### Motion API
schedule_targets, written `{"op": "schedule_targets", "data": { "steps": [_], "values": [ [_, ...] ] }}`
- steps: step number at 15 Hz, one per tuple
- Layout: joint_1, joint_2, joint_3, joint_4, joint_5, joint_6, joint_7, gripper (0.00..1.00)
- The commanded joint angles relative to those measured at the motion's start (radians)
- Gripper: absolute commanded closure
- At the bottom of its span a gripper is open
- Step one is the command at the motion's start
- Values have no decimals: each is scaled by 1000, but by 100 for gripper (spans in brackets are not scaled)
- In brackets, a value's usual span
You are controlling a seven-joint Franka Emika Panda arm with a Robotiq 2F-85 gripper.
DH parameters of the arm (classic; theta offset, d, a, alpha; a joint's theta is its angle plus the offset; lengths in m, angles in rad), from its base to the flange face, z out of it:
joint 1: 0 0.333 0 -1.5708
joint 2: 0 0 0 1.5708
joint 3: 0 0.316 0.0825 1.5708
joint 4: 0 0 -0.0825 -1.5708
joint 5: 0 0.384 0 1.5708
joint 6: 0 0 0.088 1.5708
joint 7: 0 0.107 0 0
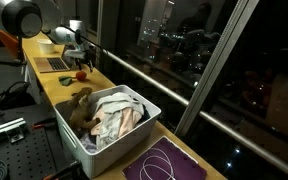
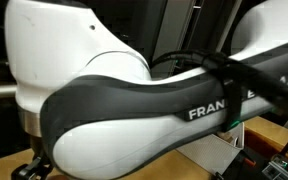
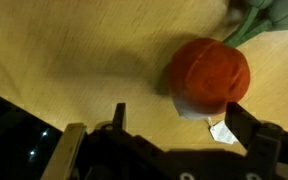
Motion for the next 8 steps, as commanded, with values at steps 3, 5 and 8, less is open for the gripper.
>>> {"op": "schedule_targets", "data": {
  "steps": [3,5,8],
  "values": [
    [-2,183,41,275,88,-131,-37,0],
    [18,191,-15,287,176,-134,-53,22],
    [18,213,-32,336,230,-164,-56,42]
  ]
}}
